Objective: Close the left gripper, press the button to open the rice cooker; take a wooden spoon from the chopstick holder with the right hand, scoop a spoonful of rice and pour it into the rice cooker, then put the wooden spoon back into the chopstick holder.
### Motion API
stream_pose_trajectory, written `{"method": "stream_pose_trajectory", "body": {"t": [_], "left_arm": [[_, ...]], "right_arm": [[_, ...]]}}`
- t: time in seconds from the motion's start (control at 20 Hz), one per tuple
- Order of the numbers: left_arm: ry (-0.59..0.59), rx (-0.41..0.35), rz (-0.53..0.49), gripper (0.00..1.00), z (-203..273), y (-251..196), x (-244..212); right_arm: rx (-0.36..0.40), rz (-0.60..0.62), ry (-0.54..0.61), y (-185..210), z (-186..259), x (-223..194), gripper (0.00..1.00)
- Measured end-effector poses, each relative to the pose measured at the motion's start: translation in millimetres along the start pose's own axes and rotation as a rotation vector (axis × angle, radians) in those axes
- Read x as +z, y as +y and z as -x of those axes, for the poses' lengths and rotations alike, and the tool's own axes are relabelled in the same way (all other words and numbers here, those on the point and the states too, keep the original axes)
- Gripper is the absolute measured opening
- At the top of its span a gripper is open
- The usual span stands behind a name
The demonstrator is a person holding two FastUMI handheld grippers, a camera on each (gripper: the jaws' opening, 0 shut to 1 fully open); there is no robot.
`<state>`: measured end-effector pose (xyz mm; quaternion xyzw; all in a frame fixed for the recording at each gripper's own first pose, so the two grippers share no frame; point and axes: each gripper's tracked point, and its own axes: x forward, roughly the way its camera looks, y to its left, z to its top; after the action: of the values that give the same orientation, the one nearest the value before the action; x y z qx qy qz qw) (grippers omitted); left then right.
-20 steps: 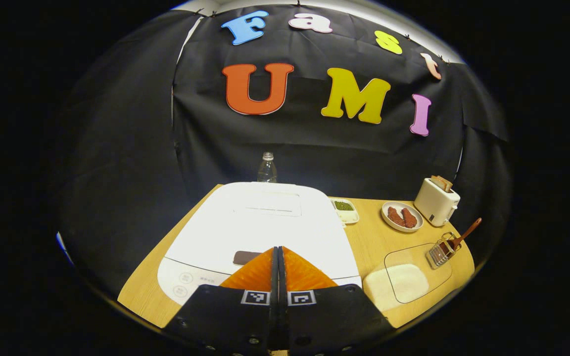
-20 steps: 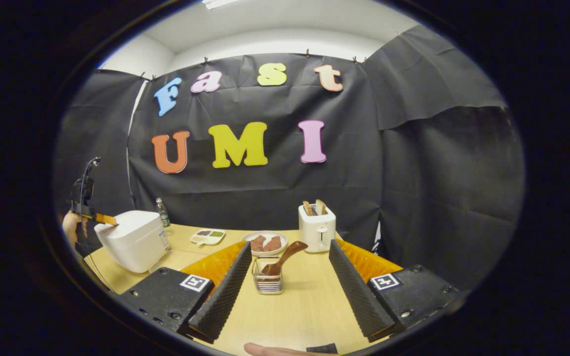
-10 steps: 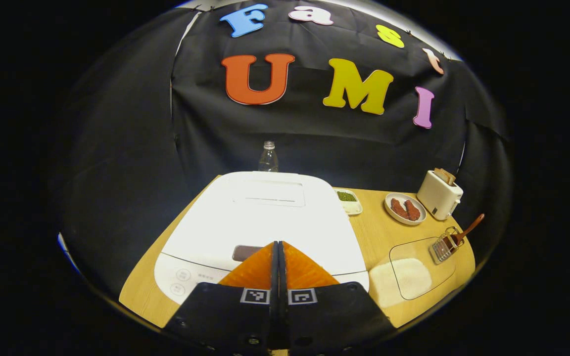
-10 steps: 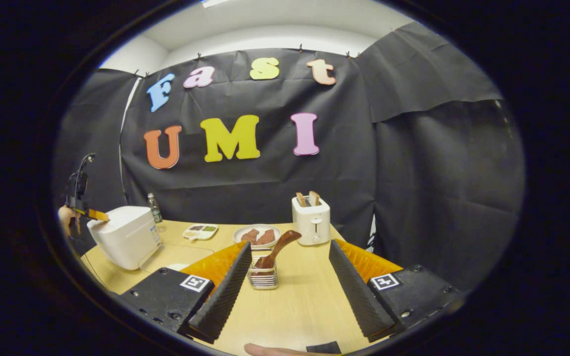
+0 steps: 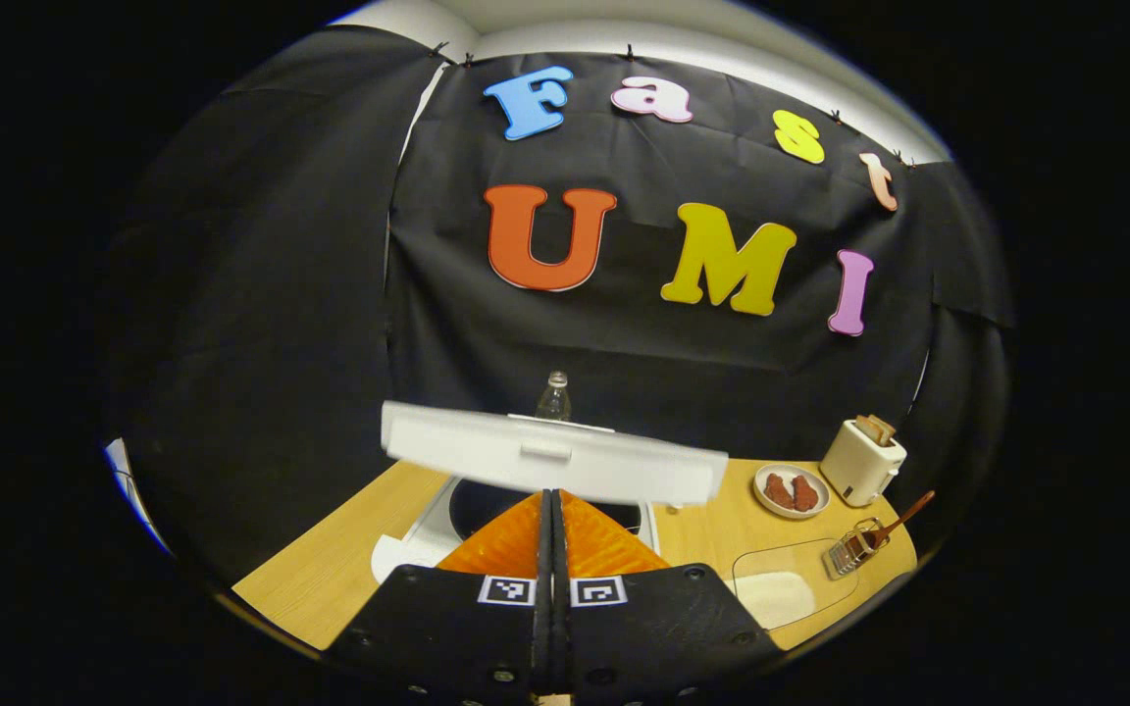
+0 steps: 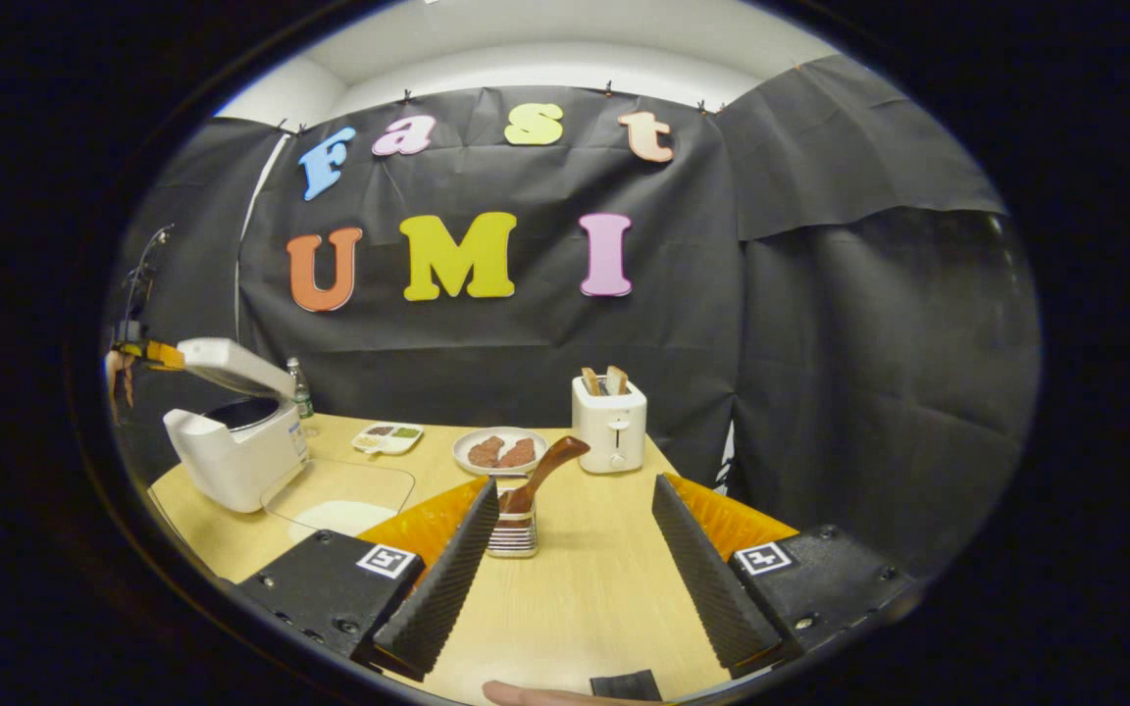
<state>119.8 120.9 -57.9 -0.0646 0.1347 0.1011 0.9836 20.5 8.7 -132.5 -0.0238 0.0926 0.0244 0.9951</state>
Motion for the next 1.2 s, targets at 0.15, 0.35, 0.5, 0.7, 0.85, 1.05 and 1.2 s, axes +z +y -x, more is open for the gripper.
{"method": "stream_pose_trajectory", "body": {"t": [0.15,0.35,0.5,0.7,0.85,1.05,1.2], "left_arm": [[-0.052,0.0,-0.024,0.0,29,-4,14],[-0.086,-0.026,-0.041,0.39,59,-16,8],[-0.104,-0.041,-0.083,0.95,75,-22,2],[-0.17,-0.037,-0.122,0.93,99,-29,1],[-0.171,-0.061,-0.083,0.93,114,-40,-12],[-0.195,-0.096,-0.081,0.93,127,-44,-26],[-0.228,-0.083,-0.086,0.93,138,-41,-34]], "right_arm": [[0.008,-0.006,-0.003,6,-1,-1,1.0],[0.021,-0.003,0.013,14,-8,-6,1.0],[0.018,-0.009,0.015,15,-17,-10,0.96],[0.017,-0.028,0.033,17,-34,-18,1.0],[0.023,-0.047,0.048,20,-49,-26,1.0],[0.04,-0.082,0.046,21,-70,-32,1.0],[0.056,-0.112,0.033,19,-87,-35,1.0]]}}
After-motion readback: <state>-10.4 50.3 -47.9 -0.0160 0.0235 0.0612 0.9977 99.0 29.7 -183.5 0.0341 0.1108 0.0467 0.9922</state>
